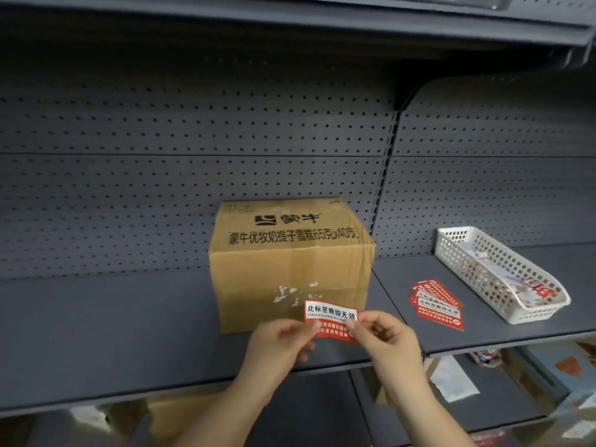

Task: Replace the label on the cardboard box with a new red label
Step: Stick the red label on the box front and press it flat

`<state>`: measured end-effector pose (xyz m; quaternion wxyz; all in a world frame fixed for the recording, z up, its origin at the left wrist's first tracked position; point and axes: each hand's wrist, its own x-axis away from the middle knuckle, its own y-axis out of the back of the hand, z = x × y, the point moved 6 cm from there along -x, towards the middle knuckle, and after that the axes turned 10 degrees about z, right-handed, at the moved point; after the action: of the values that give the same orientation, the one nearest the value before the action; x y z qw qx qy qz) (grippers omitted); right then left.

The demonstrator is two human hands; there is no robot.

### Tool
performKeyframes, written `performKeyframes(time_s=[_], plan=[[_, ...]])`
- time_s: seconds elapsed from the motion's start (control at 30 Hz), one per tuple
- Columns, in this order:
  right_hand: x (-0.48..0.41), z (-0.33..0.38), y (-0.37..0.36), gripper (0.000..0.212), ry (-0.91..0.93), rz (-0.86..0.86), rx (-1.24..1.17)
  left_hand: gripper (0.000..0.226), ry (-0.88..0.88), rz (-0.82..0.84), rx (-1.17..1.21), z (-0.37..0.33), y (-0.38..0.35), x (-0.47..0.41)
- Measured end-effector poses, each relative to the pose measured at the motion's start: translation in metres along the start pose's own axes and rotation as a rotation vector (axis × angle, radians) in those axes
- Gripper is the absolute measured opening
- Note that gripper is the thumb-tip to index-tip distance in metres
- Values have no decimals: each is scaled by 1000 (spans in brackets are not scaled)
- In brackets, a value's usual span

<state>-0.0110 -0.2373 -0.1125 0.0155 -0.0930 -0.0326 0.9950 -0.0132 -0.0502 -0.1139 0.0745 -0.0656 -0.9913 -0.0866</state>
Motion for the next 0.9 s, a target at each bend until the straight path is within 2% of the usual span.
performKeyframes(time_s=[0.17, 0.23, 0.37, 0.63, 0.8, 0.9], plan=[[3, -11, -21, 10, -50, 45, -10, 42, -35, -94, -282, 12, 23, 1], [-1, -12, -26, 9, -67, 66, 3, 35, -61, -126, -331, 13, 28, 1], [-11, -12, -28, 8, -82, 104, 53, 15, -74, -209, -233, 13, 35, 0], [-37, -16, -27, 3, -78, 102, 78, 12, -145, -356, -293, 11, 39, -11], [-52, -18, -32, 3, -13, 86, 230, 13, -165, -430, -271, 16, 40, -17], [-57, -20, -33, 6, 81, 64, 438, 13, -175, -450, -289, 19, 41, -21]])
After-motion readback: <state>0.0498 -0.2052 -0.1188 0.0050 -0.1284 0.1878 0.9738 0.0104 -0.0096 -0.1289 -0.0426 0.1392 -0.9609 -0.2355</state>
